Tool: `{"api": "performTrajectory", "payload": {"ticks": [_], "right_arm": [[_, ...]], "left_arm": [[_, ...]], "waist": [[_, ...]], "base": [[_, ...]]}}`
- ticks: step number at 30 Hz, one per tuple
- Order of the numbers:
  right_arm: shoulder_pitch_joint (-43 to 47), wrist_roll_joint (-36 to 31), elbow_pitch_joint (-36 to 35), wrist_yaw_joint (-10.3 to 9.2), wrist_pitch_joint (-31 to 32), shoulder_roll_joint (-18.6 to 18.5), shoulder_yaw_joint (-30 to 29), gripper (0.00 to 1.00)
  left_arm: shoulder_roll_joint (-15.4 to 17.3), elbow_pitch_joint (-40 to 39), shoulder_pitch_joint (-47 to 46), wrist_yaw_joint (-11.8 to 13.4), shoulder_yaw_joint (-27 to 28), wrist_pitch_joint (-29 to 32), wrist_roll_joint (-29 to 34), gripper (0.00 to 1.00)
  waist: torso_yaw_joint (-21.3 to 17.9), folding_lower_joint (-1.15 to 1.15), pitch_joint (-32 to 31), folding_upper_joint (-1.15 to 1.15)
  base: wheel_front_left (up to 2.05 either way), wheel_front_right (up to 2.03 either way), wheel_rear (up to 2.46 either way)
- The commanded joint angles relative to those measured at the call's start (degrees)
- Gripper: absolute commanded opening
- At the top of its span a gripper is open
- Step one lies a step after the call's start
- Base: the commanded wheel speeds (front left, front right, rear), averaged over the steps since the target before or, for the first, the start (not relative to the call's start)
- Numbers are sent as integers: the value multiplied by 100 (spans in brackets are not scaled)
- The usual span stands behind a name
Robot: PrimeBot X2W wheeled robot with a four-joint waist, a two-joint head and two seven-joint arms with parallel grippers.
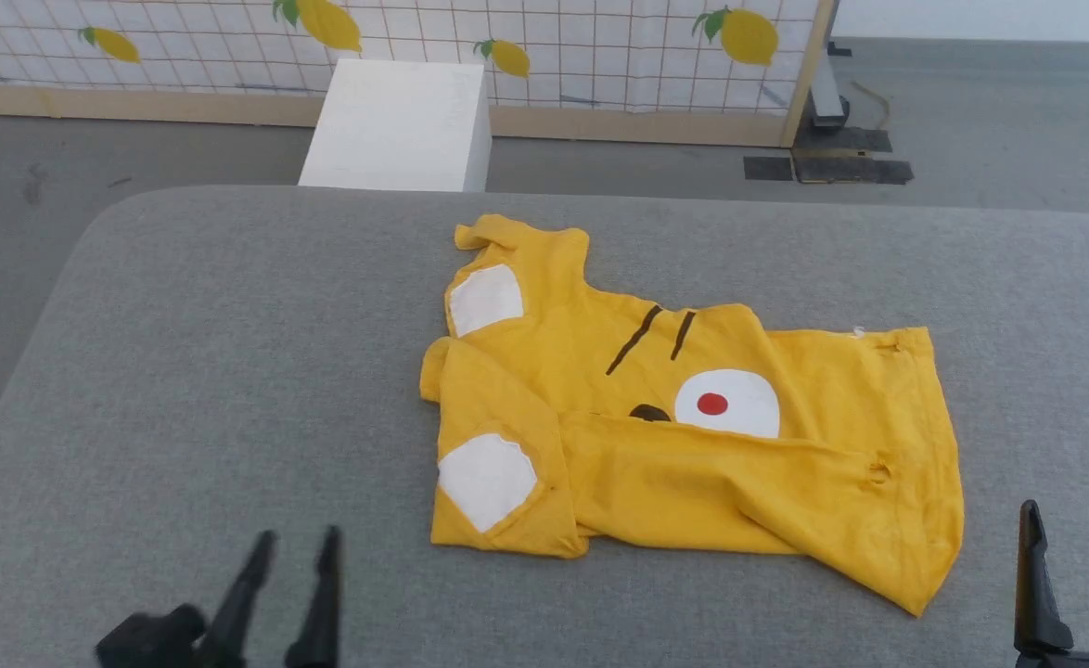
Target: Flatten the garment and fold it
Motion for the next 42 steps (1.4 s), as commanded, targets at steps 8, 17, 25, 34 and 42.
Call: {"api": "performTrajectory", "payload": {"ticks": [8,17,25,34,42], "right_arm": [[-33,4,84,-9,-31,3,99,100],[-236,18,227,-9,-31,3,195,100],[-372,28,269,-9,-32,3,227,100],[-390,80,258,-9,-33,3,227,100],[-429,78,237,-9,-34,3,241,100]], "left_arm": [[915,-78,-1294,-40,-1149,2298,-716,100],[787,818,-2447,-40,-1803,3608,-1607,100],[801,2073,-2955,18,-2101,3928,-1681,100],[707,2985,-3127,427,-2199,3745,-1316,100],[539,3256,-3082,178,-2354,3639,-1512,0]], "waist": [[170,0,157,0],[37,0,507,0],[-164,0,681,0],[-305,0,792,0],[-303,0,818,0]], "base": [[0,0,0],[0,0,0],[0,0,0],[0,0,0],[0,0,0]]}}
